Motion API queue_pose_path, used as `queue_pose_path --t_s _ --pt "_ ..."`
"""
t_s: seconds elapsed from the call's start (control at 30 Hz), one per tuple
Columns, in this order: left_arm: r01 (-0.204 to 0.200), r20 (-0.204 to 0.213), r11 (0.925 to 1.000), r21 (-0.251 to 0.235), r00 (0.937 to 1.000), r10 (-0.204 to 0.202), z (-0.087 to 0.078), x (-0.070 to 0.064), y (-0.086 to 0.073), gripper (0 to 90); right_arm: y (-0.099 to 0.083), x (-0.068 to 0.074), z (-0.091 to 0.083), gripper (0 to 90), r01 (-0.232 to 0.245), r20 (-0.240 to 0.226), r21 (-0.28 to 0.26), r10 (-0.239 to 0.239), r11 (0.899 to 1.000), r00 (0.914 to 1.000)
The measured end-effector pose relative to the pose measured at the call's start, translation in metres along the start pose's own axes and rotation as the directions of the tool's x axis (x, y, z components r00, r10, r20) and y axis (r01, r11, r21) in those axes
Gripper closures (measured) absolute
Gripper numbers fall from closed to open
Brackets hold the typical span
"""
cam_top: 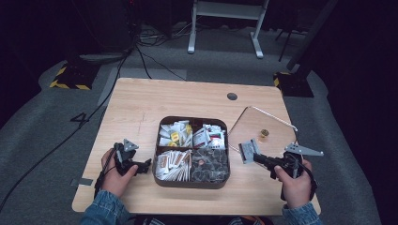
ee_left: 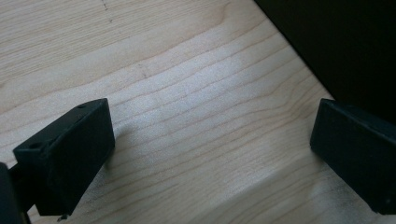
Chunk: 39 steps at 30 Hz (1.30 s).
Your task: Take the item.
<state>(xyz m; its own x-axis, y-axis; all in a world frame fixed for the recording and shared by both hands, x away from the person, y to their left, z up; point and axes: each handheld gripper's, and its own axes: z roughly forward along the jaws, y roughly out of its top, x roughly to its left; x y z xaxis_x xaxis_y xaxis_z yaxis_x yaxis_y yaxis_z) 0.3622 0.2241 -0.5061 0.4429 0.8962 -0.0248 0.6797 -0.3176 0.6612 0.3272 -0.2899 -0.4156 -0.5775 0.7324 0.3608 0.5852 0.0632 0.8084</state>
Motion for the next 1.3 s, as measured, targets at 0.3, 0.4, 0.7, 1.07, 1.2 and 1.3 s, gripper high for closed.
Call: queue_pose_path --t_s 0.3,0.4,0.7,1.07,1.2,1.3 --pt "0.0 0.003 1.0 0.001 1.0 0.0 0.001 0.0 0.001 0.1 -0.021 -0.003 0.016 90.0 -0.031 0.002 0.087 0.031 0.996 0.9995" --pt "-0.003 0.004 1.0 0.0 1.0 0.003 0.002 0.0 0.002 0.1 -0.025 -0.003 0.019 90.0 -0.037 -0.001 0.106 0.037 0.994 0.9993" --pt "-0.004 0.005 1.0 0.0 1.0 0.004 0.002 -0.001 0.002 0.1 -0.033 -0.004 0.03 90.0 -0.066 -0.017 0.172 0.069 0.983 0.9974" --pt "-0.003 0.006 1.0 0.003 1.0 0.003 0.003 -0.001 0.003 0.1 -0.037 -0.008 0.034 90.0 -0.07 0.007 0.191 0.07 0.979 0.9975" --pt "-0.002 0.004 1.0 0.003 1.0 0.002 0.003 -0.001 0.004 0.1 -0.036 -0.01 0.033 90.0 -0.069 0.014 0.188 0.068 0.98 0.9976" --pt "0.001 0.001 1.0 0.0 1.0 -0.001 0.003 -0.001 0.004 0.1 -0.037 -0.011 0.034 90.0 -0.069 0.014 0.19 0.067 0.979 0.9976"
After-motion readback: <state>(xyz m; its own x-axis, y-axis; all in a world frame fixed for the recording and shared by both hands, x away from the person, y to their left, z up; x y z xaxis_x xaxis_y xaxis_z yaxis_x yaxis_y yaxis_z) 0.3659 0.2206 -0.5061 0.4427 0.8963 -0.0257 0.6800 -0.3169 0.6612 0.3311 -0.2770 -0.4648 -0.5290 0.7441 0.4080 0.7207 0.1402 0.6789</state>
